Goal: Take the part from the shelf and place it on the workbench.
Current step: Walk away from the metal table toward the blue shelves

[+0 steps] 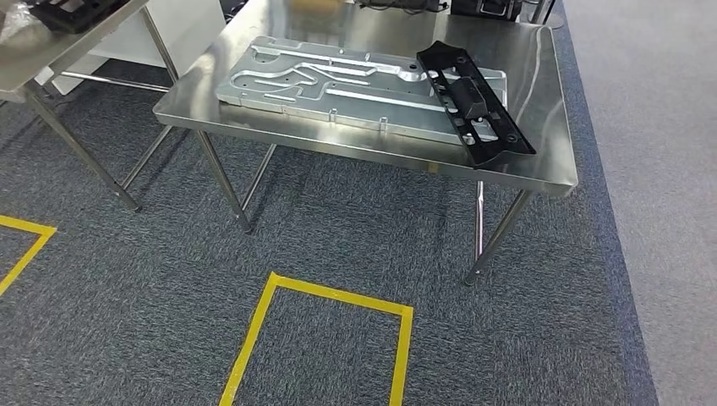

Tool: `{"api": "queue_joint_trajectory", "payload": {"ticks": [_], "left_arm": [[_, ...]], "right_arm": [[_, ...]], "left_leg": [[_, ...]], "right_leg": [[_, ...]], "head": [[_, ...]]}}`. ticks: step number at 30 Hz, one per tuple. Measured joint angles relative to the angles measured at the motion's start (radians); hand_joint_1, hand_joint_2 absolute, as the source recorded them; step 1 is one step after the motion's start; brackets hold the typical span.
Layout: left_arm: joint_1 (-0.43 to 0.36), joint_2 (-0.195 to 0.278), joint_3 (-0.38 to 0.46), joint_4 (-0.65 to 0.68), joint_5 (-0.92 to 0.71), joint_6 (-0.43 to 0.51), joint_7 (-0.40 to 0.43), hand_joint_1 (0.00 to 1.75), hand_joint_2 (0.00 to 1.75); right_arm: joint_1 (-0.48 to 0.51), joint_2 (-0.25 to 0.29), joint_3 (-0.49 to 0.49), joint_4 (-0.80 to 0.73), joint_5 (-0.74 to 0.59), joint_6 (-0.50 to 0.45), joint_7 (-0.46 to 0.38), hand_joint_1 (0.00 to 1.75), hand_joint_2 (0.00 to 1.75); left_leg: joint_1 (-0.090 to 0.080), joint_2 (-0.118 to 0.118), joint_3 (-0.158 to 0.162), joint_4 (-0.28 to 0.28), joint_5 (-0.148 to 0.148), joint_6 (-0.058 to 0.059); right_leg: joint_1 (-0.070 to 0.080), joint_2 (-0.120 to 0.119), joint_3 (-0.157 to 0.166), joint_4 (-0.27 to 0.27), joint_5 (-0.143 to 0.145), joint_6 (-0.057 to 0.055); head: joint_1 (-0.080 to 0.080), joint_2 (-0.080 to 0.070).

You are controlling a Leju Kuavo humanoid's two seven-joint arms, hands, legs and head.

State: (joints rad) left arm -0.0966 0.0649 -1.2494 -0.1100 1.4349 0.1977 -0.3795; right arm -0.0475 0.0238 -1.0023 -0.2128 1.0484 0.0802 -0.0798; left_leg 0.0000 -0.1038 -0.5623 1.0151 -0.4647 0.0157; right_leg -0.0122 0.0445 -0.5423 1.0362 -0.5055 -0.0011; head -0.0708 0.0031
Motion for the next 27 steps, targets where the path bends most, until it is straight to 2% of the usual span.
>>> {"api": "queue_joint_trajectory", "payload": {"ticks": [1, 2, 3, 5, 6, 7, 8, 9, 10, 12, 13, 14, 16, 18, 20, 21, 22, 23, 24, 25, 27], "left_arm": [[0.001, -0.001, -0.011, 0.000, -0.008, 0.002, 0.000, 0.00, 0.00], [0.002, -0.001, -0.015, -0.001, -0.008, 0.003, 0.000, 0.00, 0.00], [0.001, -0.001, -0.018, -0.001, -0.008, 0.004, 0.000, 0.00, 0.00], [-0.002, -0.003, -0.025, -0.001, -0.009, 0.004, -0.001, 0.00, 0.00], [-0.003, -0.003, -0.029, -0.001, -0.011, 0.005, -0.002, 0.00, 0.00], [-0.002, -0.004, -0.032, -0.001, -0.014, 0.005, -0.003, 0.00, 0.00], [-0.001, -0.004, -0.035, -0.001, -0.017, 0.006, -0.005, 0.00, 0.00], [0.001, -0.004, -0.038, -0.001, -0.021, 0.006, -0.006, 0.00, 0.00], [0.002, -0.003, -0.041, -0.001, -0.025, 0.005, -0.007, 0.00, 0.00], [-0.001, -0.003, -0.049, -0.001, -0.031, 0.003, -0.005, 0.00, 0.00], [-0.002, -0.003, -0.053, -0.001, -0.034, 0.001, -0.002, 0.00, 0.00], [-0.002, -0.004, -0.057, -0.001, -0.038, 0.000, 0.004, 0.00, 0.00], [0.005, -0.004, -0.065, -0.001, -0.046, -0.002, 0.015, 0.00, 0.00], [0.008, -0.007, -0.071, -0.002, -0.047, -0.009, 0.017, 0.00, 0.00], [0.004, -0.008, -0.073, -0.003, -0.032, -0.020, 0.002, 0.00, 0.00], [0.003, -0.008, -0.070, -0.003, -0.017, -0.023, -0.009, 0.00, 0.00], [0.003, -0.008, -0.064, -0.003, 0.001, -0.025, -0.020, 0.00, 0.00], [0.004, -0.008, -0.055, -0.003, 0.020, -0.025, -0.030, 0.00, 0.00], [0.005, -0.008, -0.045, -0.003, 0.037, -0.026, -0.037, 0.00, 0.00], [0.005, -0.008, -0.034, -0.003, 0.049, -0.027, -0.041, 0.00, 0.00], [0.002, -0.007, -0.021, -0.003, 0.058, -0.027, -0.041, 0.00, 0.00]], "right_arm": [[0.000, 0.003, 0.000, 0.000, -0.003, -0.002, -0.005, 0.00, 0.00], [0.000, 0.005, 0.000, 0.000, -0.003, -0.003, -0.005, 0.00, 0.00], [0.002, 0.007, 0.000, 0.001, -0.004, -0.004, -0.006, 0.00, 0.00], [0.007, 0.009, -0.001, 0.001, -0.004, -0.007, -0.006, 0.00, 0.00], [0.010, 0.010, -0.001, 0.001, -0.004, -0.008, -0.006, 0.00, 0.00], [0.011, 0.010, -0.002, 0.001, -0.005, -0.009, -0.006, 0.00, 0.00], [0.012, 0.010, -0.003, 0.001, -0.006, -0.011, -0.004, 0.00, 0.00], [0.012, 0.010, -0.004, 0.001, -0.006, -0.014, -0.001, 0.00, 0.00], [0.012, 0.011, -0.005, 0.001, -0.006, -0.019, 0.002, 0.00, 0.00], [0.014, 0.013, -0.005, 0.001, -0.006, -0.028, 0.005, 0.00, 0.00], [0.015, 0.014, -0.006, 0.001, -0.005, -0.031, 0.005, 0.00, 0.00], [0.015, 0.014, -0.006, 0.001, -0.002, -0.031, 0.003, 0.00, 0.00], [0.012, 0.014, -0.006, 0.001, 0.009, -0.031, 0.002, 0.00, 0.00], [0.013, 0.014, -0.005, 0.002, 0.028, -0.029, 0.004, 0.00, 0.00], [0.018, 0.015, 0.000, 0.003, 0.066, -0.028, 0.005, 0.00, 0.00], [0.021, 0.015, 0.008, 0.004, 0.095, -0.028, 0.004, 0.00, 0.00], [0.022, 0.015, 0.020, 0.004, 0.129, -0.029, 0.001, 0.00, 0.00], [0.023, 0.015, 0.038, 0.004, 0.167, -0.031, -0.002, 0.00, 0.00], [0.021, 0.015, 0.057, 0.004, 0.198, -0.035, -0.004, 0.00, 0.00], [0.018, 0.015, 0.079, 0.004, 0.223, -0.040, -0.006, 0.00, 0.00], [0.010, 0.016, 0.118, 0.005, 0.255, -0.050, -0.011, 0.00, 0.00]], "left_leg": [[-0.001, -0.007, -0.005, 0.002, 0.001, -0.009], [-0.002, 0.007, -0.011, 0.013, -0.009, -0.015], [-0.003, 0.030, -0.026, 0.044, -0.032, -0.020], [0.002, 0.078, -0.080, 0.165, -0.101, -0.030], [0.005, 0.087, -0.108, 0.230, -0.129, -0.034], [0.008, 0.092, -0.123, 0.270, -0.140, -0.038], [0.010, 0.095, -0.119, 0.270, -0.130, -0.041], [0.012, 0.101, -0.096, 0.232, -0.105, -0.041], [0.012, 0.116, -0.056, 0.162, -0.072, -0.040], [0.006, 0.158, 0.014, 0.029, -0.031, -0.031], [0.002, 0.171, 0.030, -0.006, -0.024, -0.024], [-0.002, 0.172, 0.032, -0.016, -0.025, -0.018], [0.000, 0.150, 0.031, -0.021, -0.018, -0.006], [0.006, 0.131, 0.033, -0.031, -0.006, 0.008], [0.007, 0.111, 0.029, -0.034, 0.002, 0.016], [0.007, 0.099, 0.026, -0.033, 0.004, 0.017], [0.007, 0.087, 0.023, -0.031, 0.005, 0.017], [0.007, 0.073, 0.022, -0.029, 0.006, 0.016], [0.008, 0.060, 0.020, -0.025, 0.006, 0.014], [0.009, 0.047, 0.020, -0.021, 0.005, 0.011], [0.009, 0.023, 0.013, -0.009, 0.002, 0.001]], "right_leg": [[-0.002, 0.000, 0.011, -0.027, 0.005, -0.005], [-0.005, -0.012, 0.013, -0.035, 0.010, -0.011], [-0.007, -0.025, 0.014, -0.042, 0.014, -0.016], [-0.004, -0.052, 0.013, -0.045, 0.016, -0.022], [-0.002, -0.066, 0.012, -0.045, 0.015, -0.022], [-0.001, -0.079, 0.012, -0.044, 0.015, -0.022], [-0.001, -0.091, 0.012, -0.044, 0.015, -0.022], [-0.001, -0.103, 0.012, -0.043, 0.014, -0.021], [0.000, -0.114, 0.014, -0.042, 0.013, -0.019], [0.004, -0.135, 0.018, -0.039, 0.009, -0.011], [0.007, -0.145, 0.020, -0.038, 0.007, -0.007], [0.008, -0.154, 0.021, -0.038, 0.006, -0.002], [0.007, -0.163, 0.024, -0.036, 0.004, 0.009], [0.003, -0.122, 0.010, 0.001, -0.028, 0.021], [-0.001, -0.066, -0.040, 0.111, -0.093, 0.027], [-0.002, -0.054, -0.071, 0.177, -0.122, 0.029], [-0.003, -0.050, -0.093, 0.224, -0.134, 0.031], [-0.005, -0.048, -0.101, 0.239, -0.127, 0.033], [-0.007, -0.046, -0.090, 0.214, -0.100, 0.034], [-0.010, -0.038, -0.063, 0.157, -0.061, 0.035], [-0.018, 0.009, -0.009, 0.035, -0.011, 0.032]], "head": [[0.000, 0.000], [0.000, 0.000], [0.000, 0.000], [-0.001, 0.000], [-0.001, 0.000], [-0.001, 0.000], [-0.001, 0.000], [-0.001, 0.000], [-0.001, 0.000], [0.000, 0.000], [0.000, 0.000], [0.000, 0.000], [0.000, 0.000], [0.000, 0.000], [0.000, 0.000], [0.000, 0.000], [0.000, 0.000], [0.000, 0.000], [0.000, 0.000], [0.000, 0.000], [0.000, 0.000]]}}
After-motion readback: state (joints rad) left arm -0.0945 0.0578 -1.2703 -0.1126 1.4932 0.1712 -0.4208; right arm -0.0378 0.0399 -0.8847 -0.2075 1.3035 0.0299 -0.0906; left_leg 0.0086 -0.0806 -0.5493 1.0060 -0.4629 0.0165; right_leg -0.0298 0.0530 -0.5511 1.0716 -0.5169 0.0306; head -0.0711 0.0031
